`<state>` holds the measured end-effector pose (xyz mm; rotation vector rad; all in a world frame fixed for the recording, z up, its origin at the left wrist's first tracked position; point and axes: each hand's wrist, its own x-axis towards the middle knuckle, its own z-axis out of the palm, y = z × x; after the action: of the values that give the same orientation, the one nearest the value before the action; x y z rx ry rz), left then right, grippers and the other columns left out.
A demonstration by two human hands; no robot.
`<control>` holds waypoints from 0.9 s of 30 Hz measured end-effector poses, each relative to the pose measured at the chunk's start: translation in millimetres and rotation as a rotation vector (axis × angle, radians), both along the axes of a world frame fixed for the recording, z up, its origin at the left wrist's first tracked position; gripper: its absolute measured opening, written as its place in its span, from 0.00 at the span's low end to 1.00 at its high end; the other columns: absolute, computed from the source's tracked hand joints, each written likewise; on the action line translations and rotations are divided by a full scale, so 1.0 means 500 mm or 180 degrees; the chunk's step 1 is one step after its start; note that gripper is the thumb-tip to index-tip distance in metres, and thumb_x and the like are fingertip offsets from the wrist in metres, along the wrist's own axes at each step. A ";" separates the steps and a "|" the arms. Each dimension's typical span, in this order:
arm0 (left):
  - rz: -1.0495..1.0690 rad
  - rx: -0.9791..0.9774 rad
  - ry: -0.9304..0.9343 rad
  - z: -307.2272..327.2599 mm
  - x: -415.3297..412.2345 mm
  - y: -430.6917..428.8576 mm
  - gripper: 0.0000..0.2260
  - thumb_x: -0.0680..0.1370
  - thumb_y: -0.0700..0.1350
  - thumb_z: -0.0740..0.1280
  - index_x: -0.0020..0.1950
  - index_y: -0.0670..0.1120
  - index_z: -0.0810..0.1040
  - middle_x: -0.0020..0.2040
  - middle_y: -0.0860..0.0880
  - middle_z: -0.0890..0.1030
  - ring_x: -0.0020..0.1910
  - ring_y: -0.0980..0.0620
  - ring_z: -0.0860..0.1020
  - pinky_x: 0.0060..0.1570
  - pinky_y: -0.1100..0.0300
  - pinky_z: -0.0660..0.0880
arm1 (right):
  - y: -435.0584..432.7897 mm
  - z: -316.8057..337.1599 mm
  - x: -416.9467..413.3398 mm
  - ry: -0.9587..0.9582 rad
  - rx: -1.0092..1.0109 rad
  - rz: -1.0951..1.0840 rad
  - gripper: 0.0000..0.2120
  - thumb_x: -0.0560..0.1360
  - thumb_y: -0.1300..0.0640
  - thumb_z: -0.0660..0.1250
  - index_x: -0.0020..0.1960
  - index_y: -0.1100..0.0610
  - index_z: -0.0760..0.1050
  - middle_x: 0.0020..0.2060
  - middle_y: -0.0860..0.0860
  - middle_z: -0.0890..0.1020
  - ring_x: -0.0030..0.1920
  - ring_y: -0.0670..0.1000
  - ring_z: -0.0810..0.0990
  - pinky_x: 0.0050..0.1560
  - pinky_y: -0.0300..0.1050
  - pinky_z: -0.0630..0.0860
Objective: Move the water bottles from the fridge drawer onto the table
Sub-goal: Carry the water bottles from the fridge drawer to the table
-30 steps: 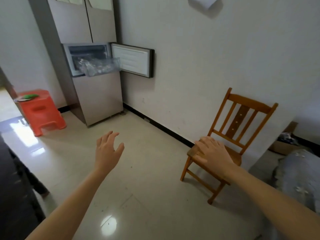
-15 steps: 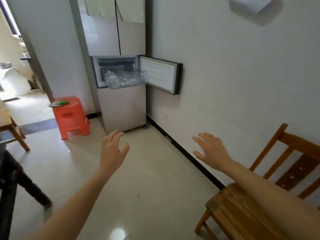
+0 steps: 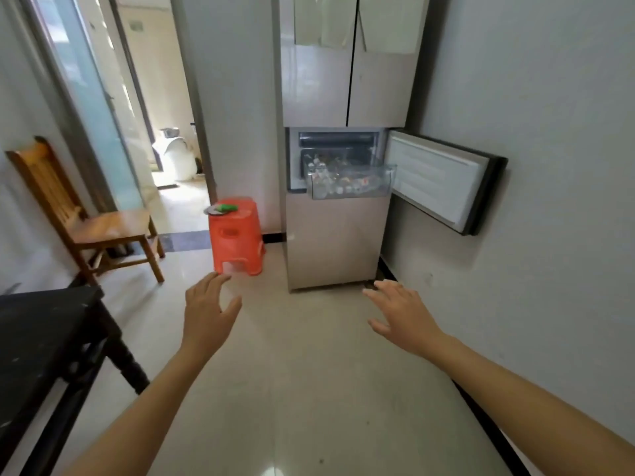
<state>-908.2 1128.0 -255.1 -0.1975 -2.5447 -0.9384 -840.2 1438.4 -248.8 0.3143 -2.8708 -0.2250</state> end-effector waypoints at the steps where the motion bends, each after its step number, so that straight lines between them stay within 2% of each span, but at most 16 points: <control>1: 0.0010 0.0021 0.0027 0.006 -0.047 0.012 0.19 0.75 0.41 0.67 0.65 0.40 0.72 0.68 0.40 0.71 0.69 0.41 0.65 0.68 0.51 0.58 | 0.009 0.006 -0.046 0.0051 0.0030 0.0044 0.28 0.54 0.46 0.78 0.51 0.55 0.81 0.47 0.55 0.83 0.47 0.55 0.84 0.38 0.45 0.79; 4: -0.0077 0.0200 0.0109 0.043 -0.201 0.073 0.18 0.75 0.43 0.68 0.64 0.41 0.73 0.66 0.40 0.73 0.66 0.41 0.68 0.65 0.50 0.62 | 0.063 0.049 -0.190 0.0167 0.0091 0.0057 0.29 0.54 0.48 0.79 0.53 0.55 0.80 0.49 0.56 0.83 0.49 0.56 0.83 0.41 0.47 0.79; 8: -0.0263 0.0292 0.0119 0.066 -0.355 0.159 0.18 0.73 0.45 0.65 0.60 0.38 0.75 0.61 0.38 0.76 0.61 0.38 0.72 0.62 0.48 0.65 | 0.137 0.094 -0.320 0.0281 -0.0408 -0.0239 0.24 0.61 0.49 0.72 0.55 0.57 0.79 0.50 0.56 0.82 0.50 0.58 0.82 0.40 0.50 0.79; 10: -0.0328 0.0258 0.0057 0.052 -0.417 0.210 0.18 0.71 0.44 0.67 0.59 0.38 0.76 0.61 0.38 0.75 0.60 0.37 0.72 0.62 0.47 0.65 | 0.189 0.080 -0.368 0.0307 -0.0693 -0.0388 0.23 0.66 0.50 0.69 0.59 0.58 0.77 0.54 0.58 0.80 0.55 0.59 0.80 0.46 0.54 0.77; 12: -0.0376 0.0239 -0.0036 0.032 -0.469 0.260 0.17 0.72 0.39 0.70 0.60 0.38 0.75 0.63 0.38 0.74 0.62 0.37 0.70 0.63 0.47 0.64 | 0.241 0.070 -0.409 0.0324 -0.0937 -0.0543 0.24 0.71 0.50 0.66 0.64 0.59 0.73 0.61 0.58 0.76 0.63 0.59 0.74 0.57 0.56 0.72; 14: -0.0414 0.0222 -0.0080 0.013 -0.525 0.312 0.18 0.72 0.37 0.70 0.61 0.38 0.75 0.64 0.38 0.73 0.64 0.38 0.69 0.64 0.47 0.64 | 0.297 0.065 -0.457 0.0200 -0.1003 -0.0689 0.25 0.75 0.49 0.63 0.70 0.56 0.66 0.68 0.55 0.69 0.69 0.56 0.66 0.65 0.52 0.65; 16: -0.0375 0.0188 -0.0057 -0.005 -0.597 0.381 0.17 0.73 0.38 0.69 0.61 0.38 0.75 0.64 0.38 0.73 0.64 0.38 0.69 0.65 0.47 0.63 | 0.370 0.053 -0.521 0.0059 -0.1056 -0.0770 0.25 0.78 0.49 0.60 0.73 0.53 0.60 0.71 0.52 0.63 0.72 0.52 0.60 0.69 0.48 0.60; 20: -0.0292 0.0167 -0.0009 -0.003 -0.706 0.503 0.18 0.74 0.43 0.68 0.62 0.40 0.74 0.65 0.39 0.73 0.65 0.39 0.69 0.65 0.47 0.64 | 0.478 0.061 -0.649 0.0012 -0.1133 -0.0647 0.25 0.78 0.50 0.60 0.72 0.54 0.60 0.71 0.52 0.64 0.72 0.51 0.60 0.70 0.47 0.59; 27: 0.0034 0.0345 0.0063 0.043 -0.866 0.631 0.17 0.75 0.43 0.67 0.63 0.42 0.73 0.66 0.42 0.72 0.65 0.41 0.68 0.64 0.46 0.65 | 0.596 0.087 -0.891 -0.0002 -0.1227 -0.0245 0.24 0.78 0.49 0.60 0.72 0.54 0.62 0.71 0.51 0.65 0.72 0.50 0.61 0.70 0.46 0.60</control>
<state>-1341.4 1443.5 -233.3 -0.1602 -2.4664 -1.0614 -1285.9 1736.5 -205.1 0.1293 -2.8463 0.3127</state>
